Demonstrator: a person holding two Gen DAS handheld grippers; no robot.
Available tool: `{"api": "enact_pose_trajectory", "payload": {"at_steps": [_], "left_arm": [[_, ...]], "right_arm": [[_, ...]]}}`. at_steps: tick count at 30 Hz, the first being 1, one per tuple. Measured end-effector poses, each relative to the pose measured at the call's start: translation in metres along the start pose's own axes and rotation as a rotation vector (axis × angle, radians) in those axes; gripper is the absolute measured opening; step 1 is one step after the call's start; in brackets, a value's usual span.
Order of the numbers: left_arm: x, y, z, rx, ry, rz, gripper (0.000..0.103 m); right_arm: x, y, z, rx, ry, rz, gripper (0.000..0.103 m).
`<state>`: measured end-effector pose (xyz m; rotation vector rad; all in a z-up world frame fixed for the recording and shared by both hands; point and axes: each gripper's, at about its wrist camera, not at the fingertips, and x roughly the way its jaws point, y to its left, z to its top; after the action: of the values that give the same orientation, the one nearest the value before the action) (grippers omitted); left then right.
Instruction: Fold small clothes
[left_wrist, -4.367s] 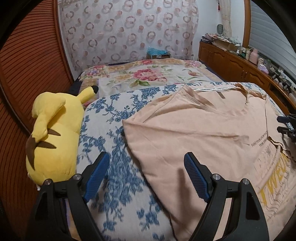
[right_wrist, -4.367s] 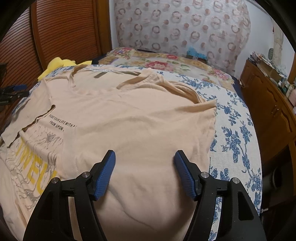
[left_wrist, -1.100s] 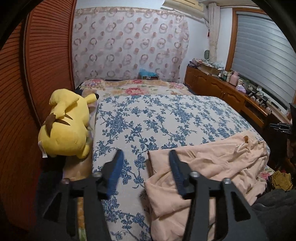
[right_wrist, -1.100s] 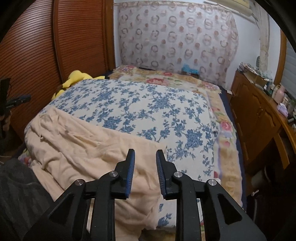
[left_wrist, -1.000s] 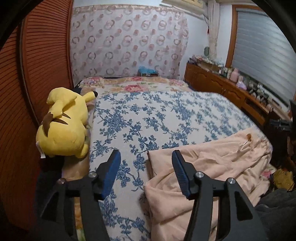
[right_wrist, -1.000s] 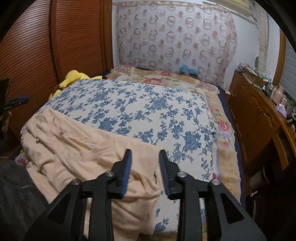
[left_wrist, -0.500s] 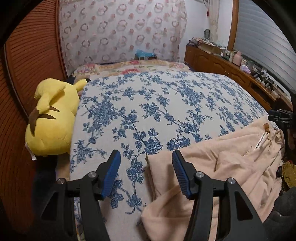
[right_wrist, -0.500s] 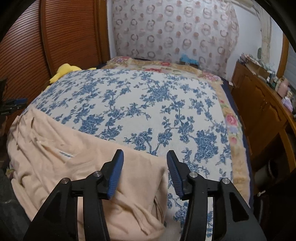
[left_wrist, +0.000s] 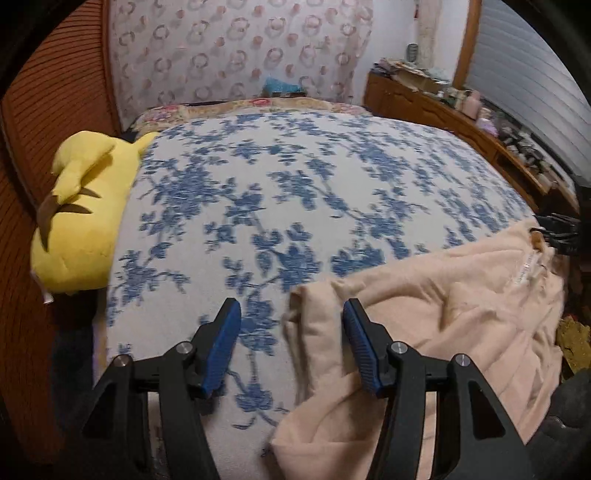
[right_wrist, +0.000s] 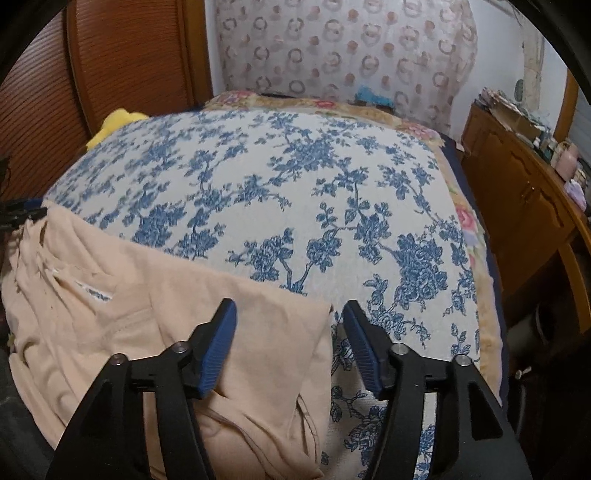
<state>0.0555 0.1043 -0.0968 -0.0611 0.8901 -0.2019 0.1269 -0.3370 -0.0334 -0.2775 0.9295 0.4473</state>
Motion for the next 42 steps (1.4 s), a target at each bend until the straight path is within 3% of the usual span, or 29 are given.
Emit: {"api": "enact_pose_trajectory", "payload": {"at_steps": [3,7,14,15,16,18,20,22,26,31,38,42], "left_arm": [[0.000,-0.008,-0.001,0.031,-0.001,-0.019,0.054],[0.001,-0.013,0.002,0.048,0.009,-0.023,0.035],[0.002,-0.019,0.005,0.066,0.014,-0.032,0.017],[-0.001,-0.019,0.005,0.060,-0.011,-0.022,0.007],[-0.006,-0.019,0.004,0.040,-0.042,-0.023,0.006],[-0.020,-0.021,0.003,0.029,-0.098,-0.036,0.005],[-0.034,-0.024,0.002,0.025,-0.144,-0.036,0.004],[-0.052,-0.025,0.003,0.010,-0.191,-0.044,0.004],[-0.090,-0.029,0.013,0.008,-0.292,-0.085,0.003],[-0.159,-0.028,0.044,0.012,-0.521,-0.160,0.003],[-0.242,-0.019,0.101,0.040,-0.714,-0.101,0.003],[-0.288,-0.017,0.125,0.075,-0.813,-0.031,0.003]], "right_arm": [[0.000,-0.002,-0.002,0.013,0.005,0.021,0.065],[0.000,-0.001,-0.003,0.007,0.019,0.064,0.066],[0.001,0.008,-0.003,-0.033,0.025,0.088,0.063],[0.001,0.010,-0.003,-0.038,0.021,0.101,0.056],[0.000,0.011,-0.003,-0.046,0.018,0.117,0.043],[-0.003,0.017,-0.004,-0.064,0.010,0.129,0.032],[-0.006,0.023,-0.006,-0.084,-0.008,0.127,0.014],[-0.015,0.026,-0.008,-0.083,-0.043,0.124,0.011],[-0.061,0.027,-0.001,-0.044,-0.192,0.160,0.009],[-0.142,0.037,0.029,-0.059,-0.391,0.179,0.009],[-0.249,0.062,0.089,-0.165,-0.651,0.075,0.009],[-0.307,0.064,0.119,-0.192,-0.778,0.014,0.009]]}}
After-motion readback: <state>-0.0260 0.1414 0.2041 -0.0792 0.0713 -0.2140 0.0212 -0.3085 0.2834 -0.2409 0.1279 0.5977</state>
